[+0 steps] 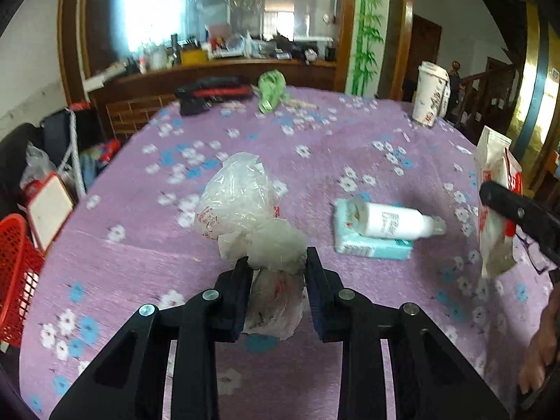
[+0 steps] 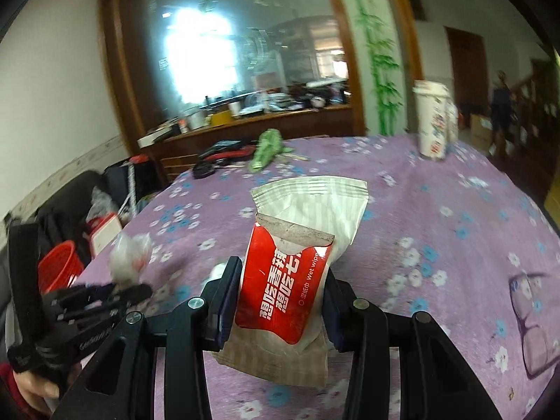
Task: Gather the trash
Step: 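Carry the plastic bag and wet-wipe packet with both tools to the wastebasket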
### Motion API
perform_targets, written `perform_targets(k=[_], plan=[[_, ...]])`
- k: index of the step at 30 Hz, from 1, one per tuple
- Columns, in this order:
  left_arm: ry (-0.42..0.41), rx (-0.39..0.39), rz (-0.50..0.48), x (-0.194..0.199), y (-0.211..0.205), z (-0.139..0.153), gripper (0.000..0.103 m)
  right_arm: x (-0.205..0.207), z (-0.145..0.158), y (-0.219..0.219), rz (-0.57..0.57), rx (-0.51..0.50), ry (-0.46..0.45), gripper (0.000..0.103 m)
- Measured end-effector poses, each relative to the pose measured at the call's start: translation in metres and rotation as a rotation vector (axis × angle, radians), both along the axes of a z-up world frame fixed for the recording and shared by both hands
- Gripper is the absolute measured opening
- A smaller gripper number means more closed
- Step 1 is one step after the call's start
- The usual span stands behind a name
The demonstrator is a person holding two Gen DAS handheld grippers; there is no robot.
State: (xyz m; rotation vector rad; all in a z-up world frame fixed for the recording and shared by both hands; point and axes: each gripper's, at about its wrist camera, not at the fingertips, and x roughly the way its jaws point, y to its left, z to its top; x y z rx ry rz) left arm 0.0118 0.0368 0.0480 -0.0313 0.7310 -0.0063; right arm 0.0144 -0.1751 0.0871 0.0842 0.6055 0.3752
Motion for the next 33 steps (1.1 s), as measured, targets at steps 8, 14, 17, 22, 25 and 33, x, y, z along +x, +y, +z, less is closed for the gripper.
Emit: perform_targets(k=[8, 14, 17, 22, 25, 33], plan=[[-0.030, 0.004, 0.015, 0.001, 0.005, -0.002, 0.028, -0.001, -0.009, 0.016, 0.057, -0.043, 0.019, 0.045], [-0.014, 0.004, 0.019, 0.003, 0.004, -0.007, 0.028, -0.001, -0.011, 0.023, 0.075, -0.070, 0.018, 0.045], [-0.014, 0.012, 0.014, 0.002, 0.002, -0.008, 0.028, 0.000, -0.012, 0.024, 0.075, -0.079, 0.018, 0.045], [-0.019, 0.026, 0.016, 0.000, 0.000, -0.008, 0.028, 0.002, -0.013, 0.023, 0.060, -0.085, 0.020, 0.045], [-0.022, 0.030, 0.021, -0.001, 0.001, -0.007, 0.028, 0.005, -0.015, 0.021, 0.040, -0.088, 0.034, 0.045], [-0.048, 0.060, 0.032, -0.012, 0.000, 0.004, 0.028, -0.006, -0.004, 0.023, -0.021, -0.105, 0.095, 0.045]])
